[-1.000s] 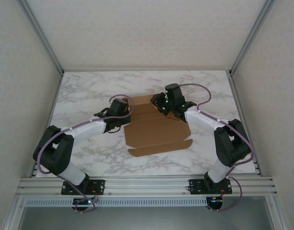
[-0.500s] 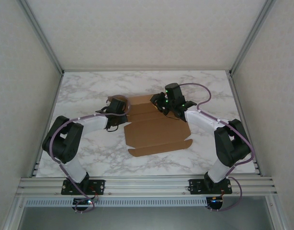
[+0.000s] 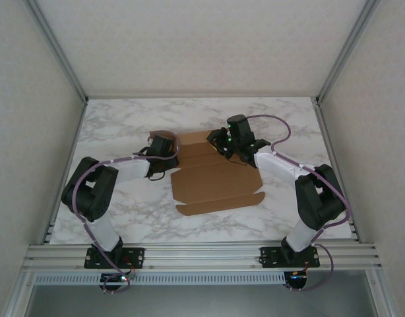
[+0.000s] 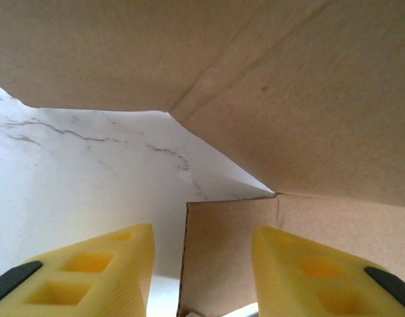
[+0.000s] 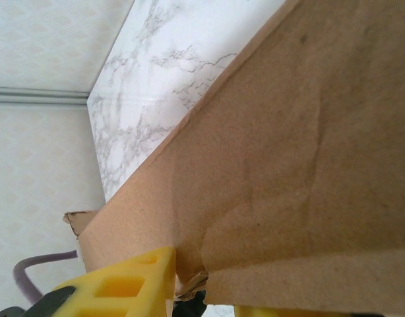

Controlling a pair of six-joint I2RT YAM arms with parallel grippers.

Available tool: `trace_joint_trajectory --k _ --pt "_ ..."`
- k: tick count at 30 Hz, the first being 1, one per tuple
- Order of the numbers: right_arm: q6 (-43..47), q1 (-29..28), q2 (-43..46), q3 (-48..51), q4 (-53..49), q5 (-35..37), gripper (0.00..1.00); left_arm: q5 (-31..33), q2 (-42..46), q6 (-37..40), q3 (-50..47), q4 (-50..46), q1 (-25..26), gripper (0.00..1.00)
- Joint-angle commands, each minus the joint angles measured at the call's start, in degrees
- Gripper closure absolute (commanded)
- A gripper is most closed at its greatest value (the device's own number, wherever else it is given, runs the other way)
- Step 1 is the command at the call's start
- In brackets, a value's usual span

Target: Fold the paper box

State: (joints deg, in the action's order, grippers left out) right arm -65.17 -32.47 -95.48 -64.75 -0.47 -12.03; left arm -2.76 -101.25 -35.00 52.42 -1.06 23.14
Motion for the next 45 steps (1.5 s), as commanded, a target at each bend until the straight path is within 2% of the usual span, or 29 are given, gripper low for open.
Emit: trace_joint_trajectory --k 1,15,22,31,37,45 --pt "0.5 -0.6 -0.2 -1.3 -1.6 0.0 0.72 -3.9 -1.5 -1.0 0.9 2.8 -0.3 0.57" --pt "0.0 -1.5 -0.9 -1.3 -1.0 0.0 0.72 -11.1 1.8 0.1 1.6 6.6 2.2 0.6" --pt "-0.1 -1.7 -1.0 -1.5 -1.1 0.0 0.72 -10.6 -2.7 -0.4 4.9 6.4 6.2 0.6" --pt "0.6 -1.9 -0.5 -1.3 -2.3 0.3 0.73 -8.6 -5.9 0.4 7.7 4.0 7.1 0.6" --pt "2.1 -1.7 0.1 -1.9 -3.9 1.1 0.73 -4.6 1.7 3.8 6.3 0.2 7.1 0.59" --pt "3.0 -0.8 0.8 -1.7 -4.1 1.3 0.72 -4.1 16.9 7.0 -1.8 -6.5 7.1 0.57"
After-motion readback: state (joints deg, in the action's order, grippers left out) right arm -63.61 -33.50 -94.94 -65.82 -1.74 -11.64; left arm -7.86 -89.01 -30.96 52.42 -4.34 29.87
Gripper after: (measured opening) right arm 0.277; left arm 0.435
